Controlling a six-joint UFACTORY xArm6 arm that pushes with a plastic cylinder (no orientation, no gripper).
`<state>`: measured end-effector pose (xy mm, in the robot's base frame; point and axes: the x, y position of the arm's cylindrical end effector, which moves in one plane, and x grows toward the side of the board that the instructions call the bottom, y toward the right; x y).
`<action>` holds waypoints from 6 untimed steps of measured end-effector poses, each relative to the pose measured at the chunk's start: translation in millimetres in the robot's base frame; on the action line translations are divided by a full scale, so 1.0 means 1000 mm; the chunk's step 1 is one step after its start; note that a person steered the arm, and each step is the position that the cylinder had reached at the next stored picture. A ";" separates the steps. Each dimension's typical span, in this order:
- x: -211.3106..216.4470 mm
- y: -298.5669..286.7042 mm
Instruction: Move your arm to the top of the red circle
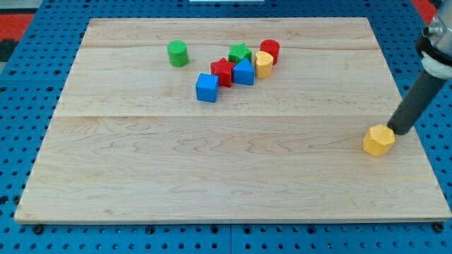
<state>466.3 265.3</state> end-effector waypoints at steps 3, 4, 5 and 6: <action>-0.006 -0.007; -0.089 -0.074; -0.187 -0.097; -0.222 -0.186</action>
